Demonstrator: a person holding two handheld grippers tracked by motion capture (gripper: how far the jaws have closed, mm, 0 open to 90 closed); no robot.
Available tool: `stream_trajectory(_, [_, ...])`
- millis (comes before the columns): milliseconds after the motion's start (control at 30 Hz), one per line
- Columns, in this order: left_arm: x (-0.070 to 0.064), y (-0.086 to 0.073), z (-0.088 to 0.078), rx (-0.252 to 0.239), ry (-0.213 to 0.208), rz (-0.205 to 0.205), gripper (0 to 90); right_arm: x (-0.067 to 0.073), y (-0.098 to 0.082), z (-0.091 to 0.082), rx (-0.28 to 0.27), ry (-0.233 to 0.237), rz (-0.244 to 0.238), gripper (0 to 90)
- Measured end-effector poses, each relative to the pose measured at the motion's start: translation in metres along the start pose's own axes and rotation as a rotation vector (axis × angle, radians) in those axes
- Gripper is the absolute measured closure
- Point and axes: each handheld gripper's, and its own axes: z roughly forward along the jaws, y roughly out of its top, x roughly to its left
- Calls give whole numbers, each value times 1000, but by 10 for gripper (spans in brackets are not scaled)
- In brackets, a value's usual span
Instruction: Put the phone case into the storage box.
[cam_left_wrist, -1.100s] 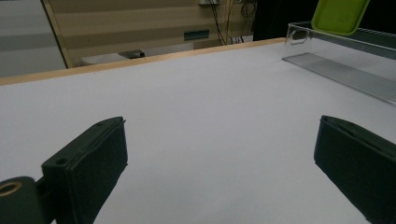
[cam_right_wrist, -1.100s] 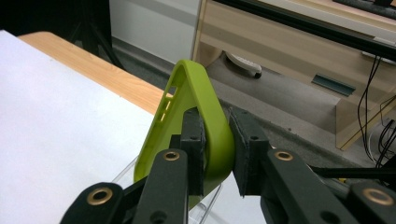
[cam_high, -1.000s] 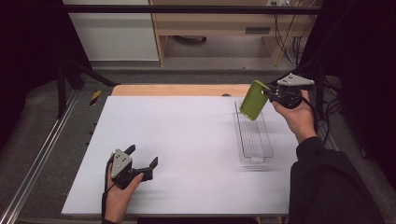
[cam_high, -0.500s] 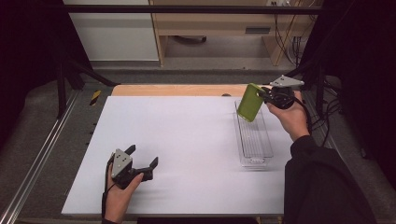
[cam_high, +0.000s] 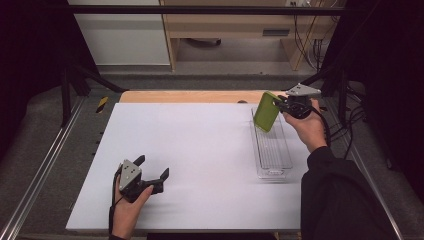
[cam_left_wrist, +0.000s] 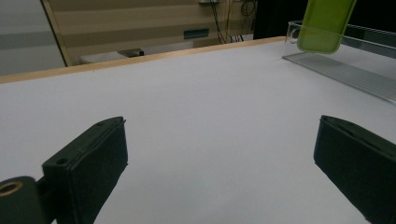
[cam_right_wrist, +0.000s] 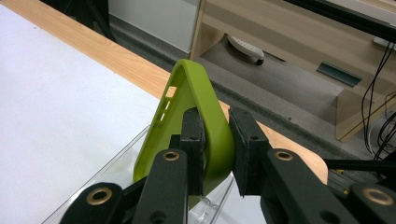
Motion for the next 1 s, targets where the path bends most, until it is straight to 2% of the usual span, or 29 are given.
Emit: stream_trajectory(1000, [0, 0, 0, 1, -5, -6, 16, 4, -1, 8, 4, -21, -25, 763])
